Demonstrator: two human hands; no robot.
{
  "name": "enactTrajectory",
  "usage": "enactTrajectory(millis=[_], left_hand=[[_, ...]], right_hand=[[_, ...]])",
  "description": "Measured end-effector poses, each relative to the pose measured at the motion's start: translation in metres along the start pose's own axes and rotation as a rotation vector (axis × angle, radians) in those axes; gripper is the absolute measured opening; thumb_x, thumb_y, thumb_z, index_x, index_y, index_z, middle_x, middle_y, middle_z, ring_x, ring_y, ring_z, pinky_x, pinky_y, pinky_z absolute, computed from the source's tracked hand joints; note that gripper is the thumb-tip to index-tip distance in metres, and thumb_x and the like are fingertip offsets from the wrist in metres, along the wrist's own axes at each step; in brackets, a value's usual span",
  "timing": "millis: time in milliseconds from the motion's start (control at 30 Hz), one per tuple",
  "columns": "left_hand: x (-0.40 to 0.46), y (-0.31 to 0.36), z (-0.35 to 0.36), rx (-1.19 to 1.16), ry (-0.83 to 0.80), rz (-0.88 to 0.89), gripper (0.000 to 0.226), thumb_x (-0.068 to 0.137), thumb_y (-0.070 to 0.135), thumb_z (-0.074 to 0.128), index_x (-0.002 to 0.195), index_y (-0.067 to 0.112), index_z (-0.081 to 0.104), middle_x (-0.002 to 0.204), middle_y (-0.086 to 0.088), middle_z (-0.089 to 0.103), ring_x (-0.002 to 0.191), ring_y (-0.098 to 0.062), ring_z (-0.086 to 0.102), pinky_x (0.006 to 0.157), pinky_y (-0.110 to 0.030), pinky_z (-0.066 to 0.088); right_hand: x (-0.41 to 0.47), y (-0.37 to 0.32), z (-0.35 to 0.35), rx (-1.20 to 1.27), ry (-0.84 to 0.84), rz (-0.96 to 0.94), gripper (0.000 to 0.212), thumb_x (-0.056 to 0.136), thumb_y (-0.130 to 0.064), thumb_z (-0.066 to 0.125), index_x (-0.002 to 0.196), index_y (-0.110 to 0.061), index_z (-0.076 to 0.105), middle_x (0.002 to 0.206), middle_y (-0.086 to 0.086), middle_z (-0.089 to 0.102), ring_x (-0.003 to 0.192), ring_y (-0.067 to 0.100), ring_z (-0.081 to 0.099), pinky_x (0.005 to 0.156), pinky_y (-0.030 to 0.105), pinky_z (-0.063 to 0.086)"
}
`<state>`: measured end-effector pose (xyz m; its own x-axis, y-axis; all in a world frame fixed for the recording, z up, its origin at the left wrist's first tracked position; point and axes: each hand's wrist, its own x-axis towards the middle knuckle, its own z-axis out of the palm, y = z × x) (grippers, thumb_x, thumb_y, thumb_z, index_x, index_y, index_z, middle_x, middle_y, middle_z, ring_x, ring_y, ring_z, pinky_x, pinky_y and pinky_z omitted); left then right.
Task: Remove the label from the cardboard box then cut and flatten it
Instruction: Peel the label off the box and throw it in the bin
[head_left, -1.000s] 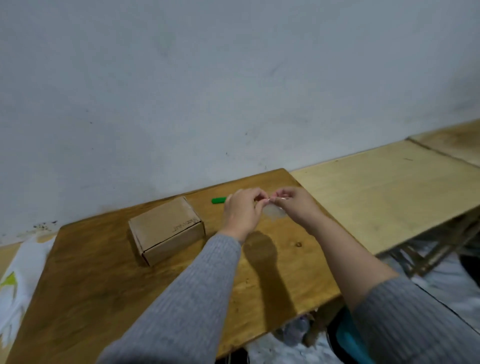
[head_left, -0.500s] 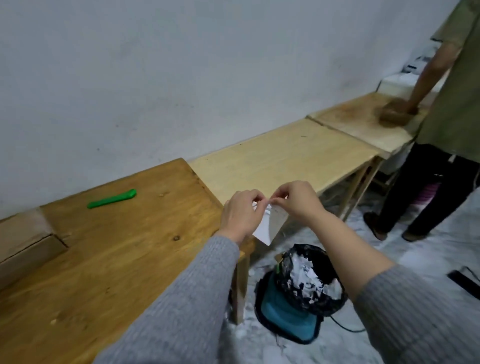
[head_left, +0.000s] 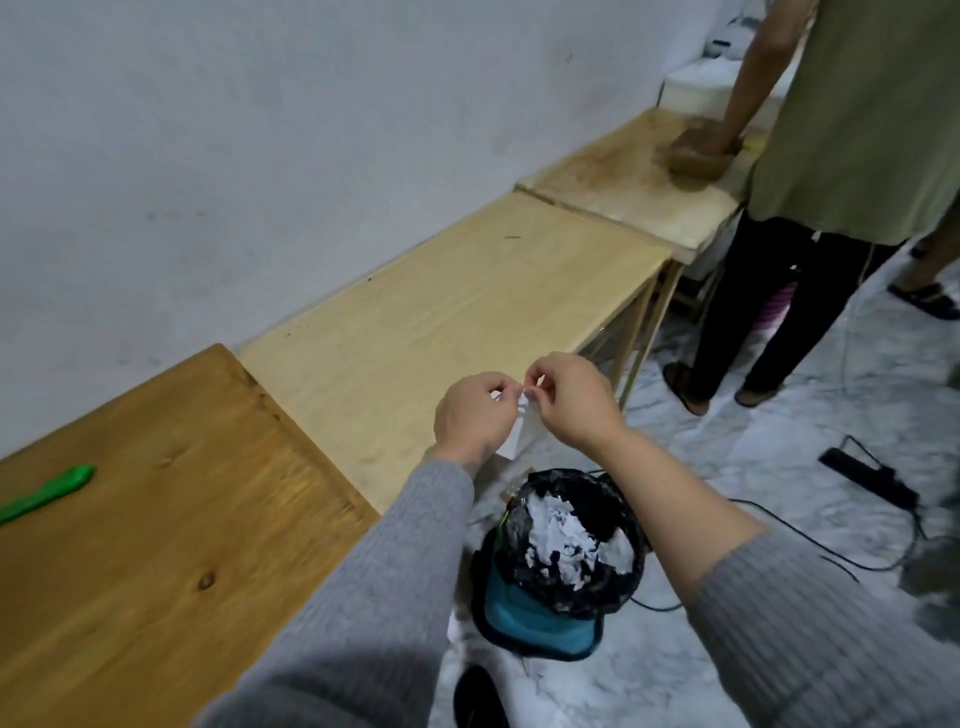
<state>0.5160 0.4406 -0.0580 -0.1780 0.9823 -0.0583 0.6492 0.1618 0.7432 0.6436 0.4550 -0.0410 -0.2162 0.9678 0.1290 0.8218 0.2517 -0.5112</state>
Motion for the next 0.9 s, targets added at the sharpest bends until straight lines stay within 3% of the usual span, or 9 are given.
enactTrajectory(millis=[167, 233, 333, 433, 500, 567, 633, 767, 900], left_hand=[[0.061, 0.011, 0.004, -0.098, -0.042, -0.125, 0.027, 0.087, 0.027, 0.056, 0.063, 0.032, 0.066, 0.074, 0.022, 0.064, 0.087, -0.014, 0.061, 0.095, -0.041, 0.045], [0.078, 0.017, 0.001, -0.074, -0.051, -0.128, 0.026, 0.086, 0.023, 0.054, 0.066, 0.029, 0.068, 0.073, 0.026, 0.062, 0.084, -0.009, 0.057, 0.097, -0.037, 0.040], [0.098, 0.020, -0.005, -0.059, -0.022, -0.135, 0.025, 0.088, 0.022, 0.052, 0.077, 0.028, 0.073, 0.082, 0.022, 0.066, 0.081, -0.007, 0.053, 0.091, -0.030, 0.034], [0.116, 0.011, -0.016, -0.100, 0.007, -0.073, 0.027, 0.091, 0.033, 0.057, 0.065, 0.038, 0.064, 0.075, 0.024, 0.061, 0.091, -0.014, 0.060, 0.096, -0.039, 0.042], [0.123, 0.006, -0.028, -0.069, 0.017, 0.015, 0.028, 0.092, 0.041, 0.057, 0.064, 0.045, 0.059, 0.076, 0.023, 0.062, 0.097, -0.016, 0.060, 0.097, -0.044, 0.040], [0.128, 0.005, -0.036, 0.028, 0.054, 0.092, 0.024, 0.092, 0.043, 0.057, 0.069, 0.044, 0.062, 0.082, 0.020, 0.067, 0.102, -0.014, 0.056, 0.090, -0.037, 0.032], [0.128, 0.010, -0.041, 0.145, 0.136, 0.121, 0.017, 0.093, 0.041, 0.057, 0.079, 0.040, 0.067, 0.091, 0.016, 0.068, 0.104, -0.012, 0.052, 0.083, -0.034, 0.024], [0.115, 0.019, -0.036, 0.325, 0.316, 0.008, 0.021, 0.095, 0.036, 0.050, 0.086, 0.033, 0.068, 0.096, 0.014, 0.067, 0.103, -0.014, 0.049, 0.085, -0.037, 0.029], [0.092, 0.030, -0.023, 0.385, 0.452, -0.103, 0.022, 0.096, 0.039, 0.048, 0.087, 0.034, 0.068, 0.096, 0.016, 0.067, 0.103, -0.014, 0.047, 0.085, -0.038, 0.030]], right_hand=[[0.051, 0.010, 0.001, -0.045, 0.072, -0.052, 0.009, 0.088, -0.009, 0.057, 0.091, -0.008, 0.065, 0.090, 0.007, 0.062, 0.091, 0.023, 0.053, 0.067, 0.027, 0.029], [0.068, 0.013, 0.003, -0.030, 0.107, -0.066, 0.009, 0.087, -0.006, 0.058, 0.090, -0.005, 0.066, 0.088, 0.009, 0.062, 0.089, 0.025, 0.053, 0.066, 0.026, 0.028], [0.091, 0.016, 0.010, -0.002, 0.119, -0.081, 0.007, 0.085, -0.005, 0.060, 0.087, -0.005, 0.067, 0.085, 0.010, 0.062, 0.085, 0.027, 0.055, 0.066, 0.027, 0.031], [0.118, 0.014, 0.007, 0.125, 0.088, -0.059, 0.006, 0.083, -0.012, 0.066, 0.086, -0.009, 0.070, 0.082, 0.008, 0.065, 0.075, 0.023, 0.059, 0.065, 0.030, 0.043], [0.134, 0.011, -0.003, 0.241, 0.039, -0.032, 0.011, 0.081, -0.014, 0.070, 0.091, -0.010, 0.073, 0.077, 0.005, 0.065, 0.065, 0.013, 0.056, 0.064, 0.019, 0.044], [0.148, 0.009, -0.011, 0.277, -0.065, -0.068, 0.010, 0.082, -0.013, 0.070, 0.090, -0.008, 0.075, 0.077, 0.002, 0.066, 0.062, 0.002, 0.051, 0.058, 0.007, 0.037], [0.157, 0.007, -0.013, 0.257, -0.169, -0.122, 0.009, 0.084, -0.015, 0.068, 0.085, -0.010, 0.075, 0.075, -0.002, 0.066, 0.065, 0.004, 0.053, 0.057, 0.007, 0.035], [0.168, 0.004, -0.016, 0.216, -0.305, -0.261, 0.010, 0.082, -0.020, 0.069, 0.081, -0.012, 0.075, 0.068, -0.008, 0.063, 0.059, -0.003, 0.051, 0.052, 0.006, 0.036], [0.173, 0.006, -0.022, 0.197, -0.392, -0.431, 0.008, 0.081, -0.016, 0.070, 0.074, -0.013, 0.071, 0.061, -0.011, 0.057, 0.056, 0.000, 0.048, 0.053, 0.014, 0.034]])
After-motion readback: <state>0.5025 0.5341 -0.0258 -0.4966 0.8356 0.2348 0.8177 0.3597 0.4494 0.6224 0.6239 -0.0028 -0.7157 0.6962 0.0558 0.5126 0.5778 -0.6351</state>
